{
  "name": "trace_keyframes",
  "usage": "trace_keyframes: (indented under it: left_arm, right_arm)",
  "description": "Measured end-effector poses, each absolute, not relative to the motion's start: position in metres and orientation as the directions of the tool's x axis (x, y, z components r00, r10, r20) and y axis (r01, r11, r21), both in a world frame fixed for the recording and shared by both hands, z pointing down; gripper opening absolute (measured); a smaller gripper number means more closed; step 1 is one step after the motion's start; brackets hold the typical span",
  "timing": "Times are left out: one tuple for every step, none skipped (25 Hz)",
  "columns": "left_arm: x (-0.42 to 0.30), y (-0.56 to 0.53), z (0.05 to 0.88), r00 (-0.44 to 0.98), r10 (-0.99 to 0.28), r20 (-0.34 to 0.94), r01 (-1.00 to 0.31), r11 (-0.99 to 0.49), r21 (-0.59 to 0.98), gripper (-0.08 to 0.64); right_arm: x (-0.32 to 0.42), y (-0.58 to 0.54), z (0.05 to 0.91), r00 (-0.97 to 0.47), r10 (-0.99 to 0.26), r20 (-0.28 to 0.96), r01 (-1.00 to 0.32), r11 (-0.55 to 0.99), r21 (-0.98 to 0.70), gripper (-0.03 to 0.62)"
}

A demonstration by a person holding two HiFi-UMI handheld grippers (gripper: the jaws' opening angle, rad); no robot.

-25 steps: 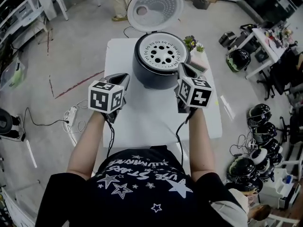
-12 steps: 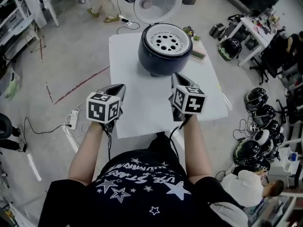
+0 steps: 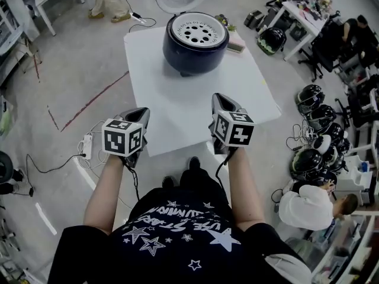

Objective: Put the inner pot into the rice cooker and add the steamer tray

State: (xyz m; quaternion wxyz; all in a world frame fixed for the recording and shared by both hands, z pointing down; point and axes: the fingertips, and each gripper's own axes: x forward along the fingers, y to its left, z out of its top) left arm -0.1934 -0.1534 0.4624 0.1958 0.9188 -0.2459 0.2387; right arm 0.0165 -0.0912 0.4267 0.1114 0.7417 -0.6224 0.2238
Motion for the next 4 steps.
trace_keyframes:
  left_arm:
    - [-0.193,-0.150,0.464,0.768,-0.351,0.536,-0.539,-0.806,0.244,0.002]
    - [-0.194,-0.147,0.466,0.770,-0.345,0.537,-0.533,-0.810,0.245,0.002]
    - [-0.194,-0.145,0.467,0.772,-0.340,0.538,-0.529,-0.813,0.245,0.002]
    - [-0.195,-0.142,0.469,0.773,-0.335,0.539,-0.524,-0.815,0.245,0.002]
  right_arm:
    - [0.016,-0.087,0.428,0.131,-0.873,0.470,-0.972,-0.206,-0.112,0.026]
    - [0.015,-0.083,0.429,0.136,-0.872,0.470,-0.971,-0.211,-0.112,0.026]
    - [0.014,-0.080,0.431,0.139,-0.872,0.469,-0.970,-0.215,-0.113,0.026]
    - [0.013,-0.076,0.432,0.143,-0.873,0.467,-0.969,-0.219,-0.114,0.026]
